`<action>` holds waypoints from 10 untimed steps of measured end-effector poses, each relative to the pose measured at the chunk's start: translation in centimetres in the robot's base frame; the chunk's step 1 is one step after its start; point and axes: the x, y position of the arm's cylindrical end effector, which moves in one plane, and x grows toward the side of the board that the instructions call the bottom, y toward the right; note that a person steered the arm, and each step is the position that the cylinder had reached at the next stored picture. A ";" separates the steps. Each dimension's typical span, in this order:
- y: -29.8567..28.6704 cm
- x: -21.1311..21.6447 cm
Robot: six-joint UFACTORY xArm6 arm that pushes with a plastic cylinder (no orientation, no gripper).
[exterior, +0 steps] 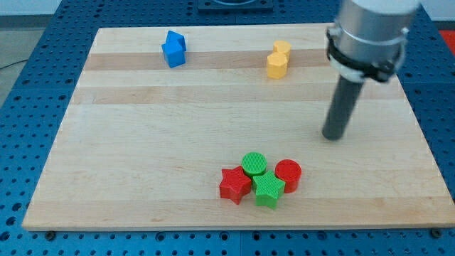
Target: Push the red circle to the bottom of the blue cube
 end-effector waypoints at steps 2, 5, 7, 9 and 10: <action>-0.9 7.4; -7.6 8.4; -9.6 4.4; -11.3 0.2; -13.0 -1.4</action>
